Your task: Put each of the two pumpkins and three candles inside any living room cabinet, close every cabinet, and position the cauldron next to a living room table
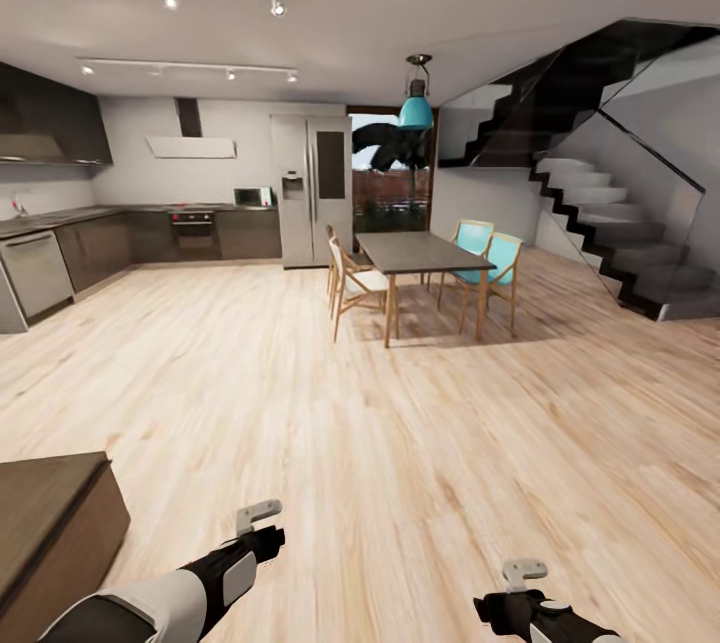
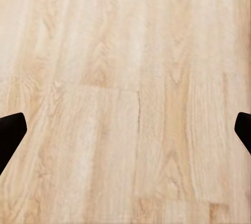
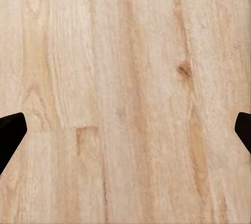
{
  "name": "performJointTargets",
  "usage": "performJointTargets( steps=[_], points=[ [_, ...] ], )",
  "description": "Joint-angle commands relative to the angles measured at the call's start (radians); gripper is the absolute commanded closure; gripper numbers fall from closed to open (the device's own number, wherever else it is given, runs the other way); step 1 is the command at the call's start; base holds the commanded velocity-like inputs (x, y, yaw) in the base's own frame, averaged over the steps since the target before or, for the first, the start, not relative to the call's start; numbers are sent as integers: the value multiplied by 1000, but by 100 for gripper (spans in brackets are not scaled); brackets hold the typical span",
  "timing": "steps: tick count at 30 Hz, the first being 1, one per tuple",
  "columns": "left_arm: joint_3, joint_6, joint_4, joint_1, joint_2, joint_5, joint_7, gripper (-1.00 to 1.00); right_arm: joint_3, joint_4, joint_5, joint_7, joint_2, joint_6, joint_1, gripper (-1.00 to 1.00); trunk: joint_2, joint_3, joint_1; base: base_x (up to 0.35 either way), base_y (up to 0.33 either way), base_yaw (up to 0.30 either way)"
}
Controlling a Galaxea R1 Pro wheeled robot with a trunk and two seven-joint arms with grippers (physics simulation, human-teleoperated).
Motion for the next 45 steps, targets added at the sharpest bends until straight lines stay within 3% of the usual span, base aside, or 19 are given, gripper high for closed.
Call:
performJointTargets(
  steps=[1, 15, 45],
  points=[
    [-8, -6, 4, -2, 0, 7, 1, -100, 8, 1, -5, 3, 0, -3, -1, -100, -1, -1, 1, 336, 89, -81],
    [-8, -6, 4, -2, 0, 7, 1, -100, 8, 1, -5, 4, 0, -5, -1, -100, -1, -1, 1, 336, 89, -55],
    [-8, -6, 4, -2, -1, 7, 1, -100, 6, 1, -5, 4, 0, -4, -1, -100, -1, -1, 1, 336, 89, -288]
  ],
)
